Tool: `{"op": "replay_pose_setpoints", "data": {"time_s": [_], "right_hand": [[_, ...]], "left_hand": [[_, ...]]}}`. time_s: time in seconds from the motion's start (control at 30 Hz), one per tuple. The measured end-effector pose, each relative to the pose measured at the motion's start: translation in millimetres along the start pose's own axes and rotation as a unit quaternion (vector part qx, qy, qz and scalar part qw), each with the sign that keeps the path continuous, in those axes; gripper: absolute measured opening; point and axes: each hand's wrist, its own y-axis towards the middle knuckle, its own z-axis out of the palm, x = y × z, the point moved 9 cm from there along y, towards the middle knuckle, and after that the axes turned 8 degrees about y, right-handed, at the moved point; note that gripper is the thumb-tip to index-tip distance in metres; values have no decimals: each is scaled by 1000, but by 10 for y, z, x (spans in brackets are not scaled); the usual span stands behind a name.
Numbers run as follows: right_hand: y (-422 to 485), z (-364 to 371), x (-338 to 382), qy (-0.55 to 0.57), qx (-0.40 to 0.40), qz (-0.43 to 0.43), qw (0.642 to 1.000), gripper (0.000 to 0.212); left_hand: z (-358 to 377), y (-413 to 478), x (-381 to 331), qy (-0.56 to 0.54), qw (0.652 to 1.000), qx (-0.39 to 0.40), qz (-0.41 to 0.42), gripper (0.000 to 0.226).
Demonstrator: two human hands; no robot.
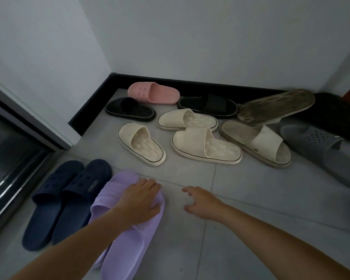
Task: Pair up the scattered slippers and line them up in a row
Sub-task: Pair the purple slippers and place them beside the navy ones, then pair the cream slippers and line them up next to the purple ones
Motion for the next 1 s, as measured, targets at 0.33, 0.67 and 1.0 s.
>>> {"op": "replay_pose_setpoints", "data": {"time_s": [0.33, 0.67, 1.0], "right_hand": [[-152, -1052, -949, 23, -128, 95, 987, 61], [-6, -1999, -1236, 96, -375, 118, 914, 54], [296, -1709, -1200, 86, -333, 58, 937, 34]], "left_hand": [[-338, 1087, -534, -59, 996, -14, -65, 54], [-108, 1790, -360, -181, 952, -10, -248, 62], [11, 1961, -263, -257, 912, -29, -318, 69]]}}
